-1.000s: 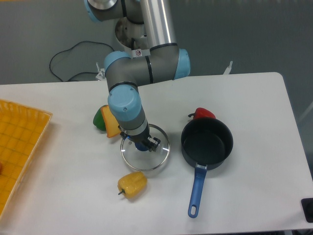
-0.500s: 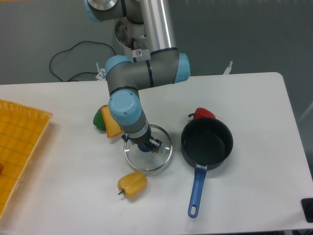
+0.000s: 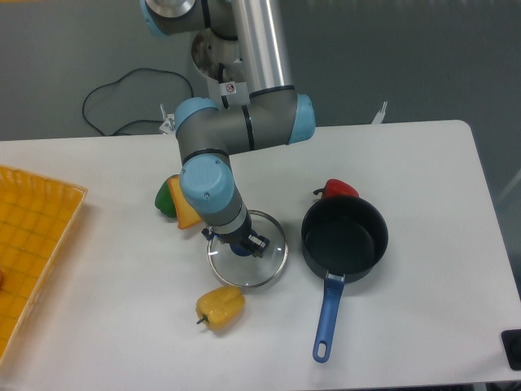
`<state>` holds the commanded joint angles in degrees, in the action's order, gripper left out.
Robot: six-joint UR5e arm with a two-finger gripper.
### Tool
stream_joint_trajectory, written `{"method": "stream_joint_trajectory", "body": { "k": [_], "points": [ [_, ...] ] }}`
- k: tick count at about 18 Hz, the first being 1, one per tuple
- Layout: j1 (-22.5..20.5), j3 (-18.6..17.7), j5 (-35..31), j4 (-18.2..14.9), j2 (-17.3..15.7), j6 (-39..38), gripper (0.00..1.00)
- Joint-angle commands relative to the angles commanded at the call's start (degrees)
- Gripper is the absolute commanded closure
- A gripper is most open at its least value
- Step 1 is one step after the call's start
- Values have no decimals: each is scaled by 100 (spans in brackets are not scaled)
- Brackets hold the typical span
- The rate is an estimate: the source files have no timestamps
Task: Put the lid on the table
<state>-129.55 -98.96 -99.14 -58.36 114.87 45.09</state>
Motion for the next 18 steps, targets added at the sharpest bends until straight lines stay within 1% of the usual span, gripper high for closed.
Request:
{"method": "stream_joint_trajectory", "body": {
  "k": [6, 9, 14, 18],
  "points": [
    [26, 9, -9, 35, 61, -26, 59],
    [44, 9, -26, 35, 70, -26, 55],
    [44, 18, -35, 35, 71, -26, 54],
    [70, 9, -184, 44, 123, -26, 47]
  ]
}}
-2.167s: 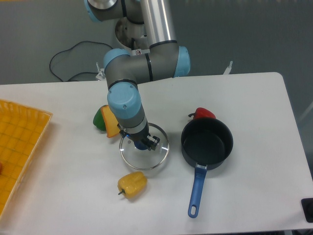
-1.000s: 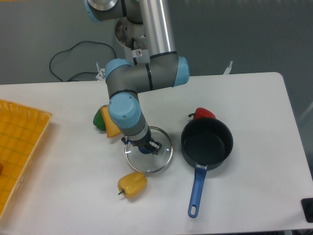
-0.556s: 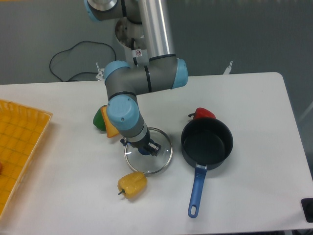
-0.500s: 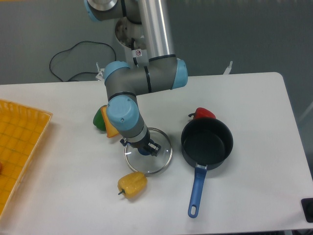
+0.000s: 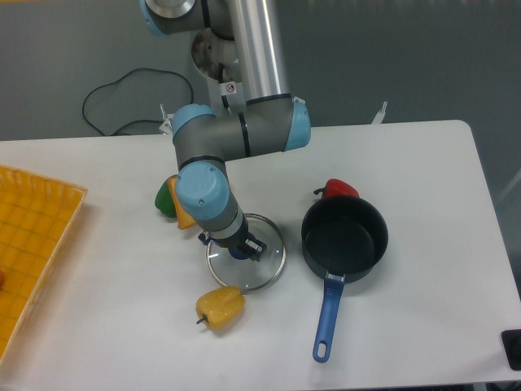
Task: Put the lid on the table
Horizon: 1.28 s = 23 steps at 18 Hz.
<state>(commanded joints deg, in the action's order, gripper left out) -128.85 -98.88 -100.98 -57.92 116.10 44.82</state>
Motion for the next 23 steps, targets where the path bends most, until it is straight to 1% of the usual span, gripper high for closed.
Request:
{"method": "stream_joint_trajectory", "body": {
  "k": [7, 8, 9, 11, 13, 18, 19, 23],
  "points": [
    [18, 26, -9, 9, 44, -17, 44],
    [18, 26, -9, 9, 44, -9, 41],
    [18, 26, -9, 9, 35, -9, 35],
    [18, 35, -9, 0, 44, -9, 26],
    [18, 53, -18, 0, 35, 0, 12],
    [18, 70, -18, 0, 27, 9, 9],
    [18, 96, -9, 0, 9, 26, 0],
    [9, 465, -18, -35, -114, 35, 0]
  ]
}}
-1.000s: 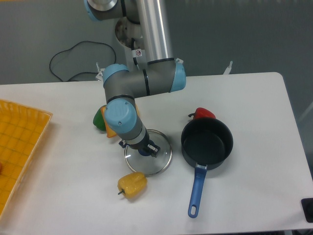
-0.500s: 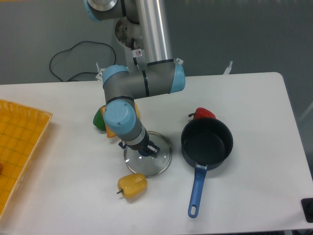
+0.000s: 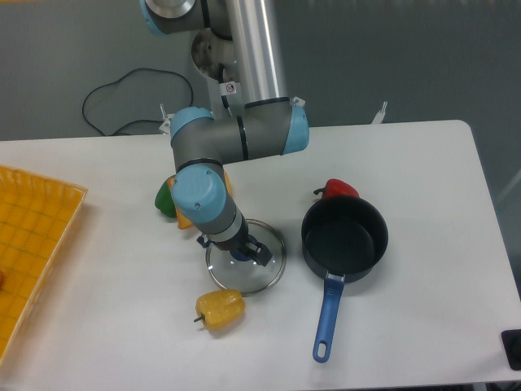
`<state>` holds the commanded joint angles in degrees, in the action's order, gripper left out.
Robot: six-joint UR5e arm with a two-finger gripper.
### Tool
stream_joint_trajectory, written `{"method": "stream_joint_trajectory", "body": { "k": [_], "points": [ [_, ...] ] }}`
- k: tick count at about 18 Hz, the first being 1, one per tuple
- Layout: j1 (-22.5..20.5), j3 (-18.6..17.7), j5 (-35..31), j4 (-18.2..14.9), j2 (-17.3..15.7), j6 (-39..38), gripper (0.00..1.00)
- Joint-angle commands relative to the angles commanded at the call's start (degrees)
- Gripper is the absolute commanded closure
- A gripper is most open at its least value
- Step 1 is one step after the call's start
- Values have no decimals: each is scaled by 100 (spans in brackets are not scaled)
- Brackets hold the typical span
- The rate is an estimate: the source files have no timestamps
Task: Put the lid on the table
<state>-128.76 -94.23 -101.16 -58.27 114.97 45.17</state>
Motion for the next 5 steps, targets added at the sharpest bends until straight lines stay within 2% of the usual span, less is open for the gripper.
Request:
{"method": "stream_joint_trajectory", "body": {
  "k": [2, 5],
  "points": [
    [-35, 194, 35, -70, -105, 35, 0],
    [-158, 203, 97, -53, -299, 36, 0]
  ]
}}
